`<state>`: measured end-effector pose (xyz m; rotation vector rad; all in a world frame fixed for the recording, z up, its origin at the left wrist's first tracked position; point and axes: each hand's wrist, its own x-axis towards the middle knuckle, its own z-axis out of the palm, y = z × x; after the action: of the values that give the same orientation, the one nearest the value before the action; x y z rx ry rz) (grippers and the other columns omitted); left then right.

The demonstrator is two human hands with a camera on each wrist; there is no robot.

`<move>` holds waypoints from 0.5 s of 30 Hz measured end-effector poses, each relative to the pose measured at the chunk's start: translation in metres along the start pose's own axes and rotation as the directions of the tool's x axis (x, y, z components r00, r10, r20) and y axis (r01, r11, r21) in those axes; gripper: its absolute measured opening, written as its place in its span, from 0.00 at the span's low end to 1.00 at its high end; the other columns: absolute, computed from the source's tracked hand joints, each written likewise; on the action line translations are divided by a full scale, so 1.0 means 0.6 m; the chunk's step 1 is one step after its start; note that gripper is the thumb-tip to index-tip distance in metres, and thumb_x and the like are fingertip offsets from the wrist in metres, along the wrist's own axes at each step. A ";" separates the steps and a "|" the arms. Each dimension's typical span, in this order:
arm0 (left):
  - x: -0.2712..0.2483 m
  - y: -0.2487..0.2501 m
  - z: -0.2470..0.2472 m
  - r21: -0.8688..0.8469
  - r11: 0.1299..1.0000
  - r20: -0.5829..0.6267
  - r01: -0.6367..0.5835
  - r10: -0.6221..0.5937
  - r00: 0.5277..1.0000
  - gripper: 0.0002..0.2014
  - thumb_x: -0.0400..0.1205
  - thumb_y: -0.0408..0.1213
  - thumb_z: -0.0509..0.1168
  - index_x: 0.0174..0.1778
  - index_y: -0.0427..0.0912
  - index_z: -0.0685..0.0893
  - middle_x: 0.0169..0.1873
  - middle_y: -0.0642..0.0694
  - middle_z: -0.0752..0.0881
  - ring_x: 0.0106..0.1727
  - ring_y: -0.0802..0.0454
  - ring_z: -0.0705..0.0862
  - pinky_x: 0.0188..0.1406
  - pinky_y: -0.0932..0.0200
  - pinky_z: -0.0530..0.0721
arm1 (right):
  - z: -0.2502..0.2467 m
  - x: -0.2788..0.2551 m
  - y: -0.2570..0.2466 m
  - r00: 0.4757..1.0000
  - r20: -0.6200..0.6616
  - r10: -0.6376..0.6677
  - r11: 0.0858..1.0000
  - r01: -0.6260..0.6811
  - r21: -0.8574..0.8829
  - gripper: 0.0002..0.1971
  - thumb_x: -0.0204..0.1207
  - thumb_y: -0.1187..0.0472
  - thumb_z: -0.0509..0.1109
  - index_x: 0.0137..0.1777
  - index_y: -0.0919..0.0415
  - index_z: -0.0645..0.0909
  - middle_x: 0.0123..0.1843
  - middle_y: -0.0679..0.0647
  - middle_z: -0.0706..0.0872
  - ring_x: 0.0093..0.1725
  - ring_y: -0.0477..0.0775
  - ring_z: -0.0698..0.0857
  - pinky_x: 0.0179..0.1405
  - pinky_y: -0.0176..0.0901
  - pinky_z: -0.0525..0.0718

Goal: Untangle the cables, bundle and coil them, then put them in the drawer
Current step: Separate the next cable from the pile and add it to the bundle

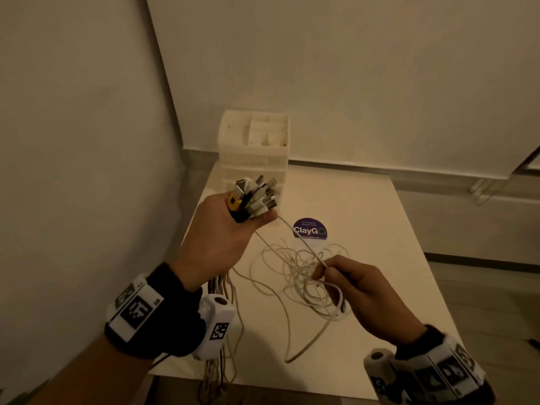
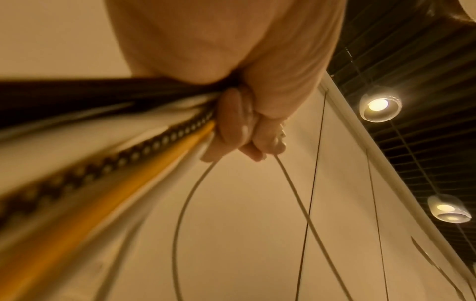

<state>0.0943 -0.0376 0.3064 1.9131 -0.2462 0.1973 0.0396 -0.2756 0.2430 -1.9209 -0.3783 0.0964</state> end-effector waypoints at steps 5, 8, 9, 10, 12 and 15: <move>-0.014 -0.013 -0.009 0.003 1.000 0.107 0.007 -0.007 0.994 0.07 0.72 0.41 0.75 0.42 0.56 0.87 0.29 0.65 0.87 0.34 0.72 0.85 0.36 0.76 0.77 | 0.030 -0.053 -0.001 0.989 -0.141 0.040 0.999 -0.036 0.031 0.12 0.81 0.58 0.59 0.48 0.47 0.85 0.28 0.53 0.79 0.27 0.49 0.77 0.30 0.43 0.78; -0.016 -0.020 -0.022 -0.199 0.973 0.082 0.115 -0.101 0.991 0.10 0.71 0.44 0.74 0.42 0.42 0.87 0.17 0.58 0.76 0.16 0.61 0.70 0.18 0.66 0.70 | 0.038 -0.087 -0.021 0.957 -0.277 0.088 0.987 -0.048 0.150 0.09 0.80 0.56 0.63 0.48 0.49 0.86 0.27 0.61 0.78 0.26 0.57 0.76 0.27 0.41 0.78; -0.015 -0.021 -0.031 -0.253 0.958 0.067 0.138 -0.125 0.990 0.14 0.70 0.46 0.73 0.42 0.38 0.86 0.18 0.55 0.72 0.15 0.57 0.65 0.18 0.66 0.66 | 0.035 -0.104 -0.018 0.950 -0.284 0.130 0.977 -0.075 0.197 0.07 0.80 0.53 0.67 0.47 0.52 0.86 0.27 0.64 0.78 0.26 0.61 0.77 0.27 0.42 0.79; -0.014 -0.022 -0.042 -0.304 0.941 0.056 0.149 -0.138 0.989 0.16 0.70 0.46 0.73 0.41 0.35 0.84 0.19 0.50 0.69 0.15 0.55 0.61 0.17 0.65 0.63 | 0.032 -0.122 -0.012 0.948 -0.264 0.176 0.967 -0.117 0.227 0.08 0.78 0.51 0.70 0.46 0.53 0.87 0.27 0.66 0.79 0.27 0.63 0.78 0.28 0.43 0.80; -0.015 -0.018 -0.063 -0.379 0.912 0.067 0.155 -0.140 0.988 0.15 0.75 0.44 0.70 0.38 0.33 0.79 0.21 0.46 0.62 0.17 0.53 0.56 0.17 0.66 0.60 | 0.036 -0.165 0.013 0.924 -0.210 0.318 0.941 -0.281 0.190 0.06 0.78 0.57 0.71 0.42 0.55 0.89 0.28 0.66 0.82 0.27 0.61 0.82 0.30 0.43 0.81; -0.022 -0.014 -0.084 -0.397 0.905 0.084 0.151 -0.128 0.988 0.13 0.80 0.41 0.67 0.31 0.41 0.76 0.21 0.47 0.60 0.17 0.53 0.55 0.18 0.66 0.59 | 0.038 -0.257 0.153 0.766 -0.099 0.635 0.762 -0.642 -0.082 0.15 0.68 0.38 0.74 0.42 0.49 0.88 0.38 0.56 0.89 0.37 0.47 0.87 0.46 0.37 0.82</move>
<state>0.0831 0.0135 0.3130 1.5176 -0.1696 -0.0061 -0.0920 -0.3328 0.1328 -2.0854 0.3489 0.4720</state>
